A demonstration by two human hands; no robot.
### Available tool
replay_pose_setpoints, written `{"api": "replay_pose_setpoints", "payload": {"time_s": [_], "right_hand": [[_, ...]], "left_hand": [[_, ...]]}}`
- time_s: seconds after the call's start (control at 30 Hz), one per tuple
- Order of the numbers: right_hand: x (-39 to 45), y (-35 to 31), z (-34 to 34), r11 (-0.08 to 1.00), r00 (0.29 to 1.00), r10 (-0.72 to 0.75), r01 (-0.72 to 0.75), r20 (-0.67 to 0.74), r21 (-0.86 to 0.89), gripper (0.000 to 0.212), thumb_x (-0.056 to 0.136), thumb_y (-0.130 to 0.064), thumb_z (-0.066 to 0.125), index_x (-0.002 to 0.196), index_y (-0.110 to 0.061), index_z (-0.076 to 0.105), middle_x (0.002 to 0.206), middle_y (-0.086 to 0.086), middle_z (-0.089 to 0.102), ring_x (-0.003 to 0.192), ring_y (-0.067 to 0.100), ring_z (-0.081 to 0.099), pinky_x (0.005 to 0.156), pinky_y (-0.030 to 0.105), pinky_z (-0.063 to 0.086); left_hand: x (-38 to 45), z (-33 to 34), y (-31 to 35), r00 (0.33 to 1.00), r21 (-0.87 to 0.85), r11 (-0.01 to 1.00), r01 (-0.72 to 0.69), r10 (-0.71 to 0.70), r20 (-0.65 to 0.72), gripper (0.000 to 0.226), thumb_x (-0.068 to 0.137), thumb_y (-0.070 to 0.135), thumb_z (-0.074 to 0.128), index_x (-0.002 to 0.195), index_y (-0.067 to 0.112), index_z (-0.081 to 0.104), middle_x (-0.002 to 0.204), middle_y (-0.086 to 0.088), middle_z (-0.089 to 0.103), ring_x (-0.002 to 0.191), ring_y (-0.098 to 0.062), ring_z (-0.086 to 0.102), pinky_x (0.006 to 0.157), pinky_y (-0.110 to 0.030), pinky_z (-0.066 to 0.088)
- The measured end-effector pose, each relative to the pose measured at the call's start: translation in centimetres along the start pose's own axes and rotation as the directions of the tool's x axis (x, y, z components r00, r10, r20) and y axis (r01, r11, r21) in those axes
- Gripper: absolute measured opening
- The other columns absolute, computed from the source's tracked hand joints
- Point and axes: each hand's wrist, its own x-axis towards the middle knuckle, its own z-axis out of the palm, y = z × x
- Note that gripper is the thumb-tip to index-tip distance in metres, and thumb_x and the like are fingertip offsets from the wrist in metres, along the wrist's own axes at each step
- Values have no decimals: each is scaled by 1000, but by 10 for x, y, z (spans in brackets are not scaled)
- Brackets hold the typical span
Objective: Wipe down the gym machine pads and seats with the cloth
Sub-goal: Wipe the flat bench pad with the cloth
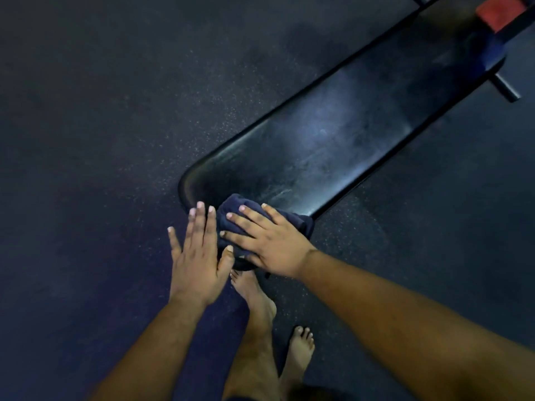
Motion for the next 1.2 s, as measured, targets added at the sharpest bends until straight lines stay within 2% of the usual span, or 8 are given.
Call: {"api": "replay_pose_setpoints", "payload": {"time_s": [0.37,0.43,0.57,0.67,0.8,0.93,1.07,1.2], "right_hand": [[-71,121,-14,974,974,219,-213,66,-78,71,98,-44,54,160,-39,22,170,-2,19,157,27,16,119,65,19],[-82,142,-23,934,928,357,-353,102,-55,74,97,-40,55,160,-43,16,171,-4,14,158,25,11,118,67,19],[-98,160,-64,731,721,664,-682,198,35,70,104,-27,49,158,-49,10,171,-11,2,158,22,4,113,61,30],[-105,141,-114,643,679,717,-731,155,229,59,106,-30,45,158,-46,22,169,-9,17,154,22,19,109,56,38],[-122,96,-197,663,736,675,-636,52,395,57,105,-34,50,158,-43,29,168,-5,23,152,25,26,105,55,41],[-139,54,-274,707,789,614,-539,-20,458,58,103,-42,53,157,-36,33,168,0,22,150,29,28,106,56,41],[-155,26,-337,643,818,569,-382,-81,663,74,91,-63,56,157,-37,34,169,0,19,153,21,22,117,44,28],[-143,1,-384,375,725,688,-304,-43,876,98,83,-80,52,161,-29,24,169,0,19,155,11,16,124,32,17]], "left_hand": [[69,6,71,974,125,970,-210,196,115,82,95,53,27,163,16,3,172,-2,-7,158,-17,-9,123,-65,0],[87,1,86,967,126,967,-219,198,163,81,95,56,22,163,17,-1,171,0,-11,157,-15,-12,123,-63,-5],[107,-21,125,942,125,976,-178,132,309,83,93,65,4,161,20,-10,168,4,-20,156,-13,-17,123,-59,-13],[105,-53,166,907,-146,988,45,21,422,83,99,70,26,164,23,5,171,4,-1,158,-14,2,127,-52,-2],[72,-139,239,883,-655,662,364,-21,469,64,98,60,52,151,23,45,147,9,51,135,-10,47,111,-31,36],[22,-210,279,938,-864,366,345,-107,329,49,89,47,71,127,17,66,120,0,75,114,-15,70,105,-41,52],[-27,-271,296,957,-925,277,259,-206,207,17,98,18,64,115,17,69,110,0,77,108,-18,71,97,-39,55],[-59,-332,292,966,-942,266,203,-211,148,16,99,19,59,112,24,68,106,8,77,99,-7,69,81,-27,50]]}}
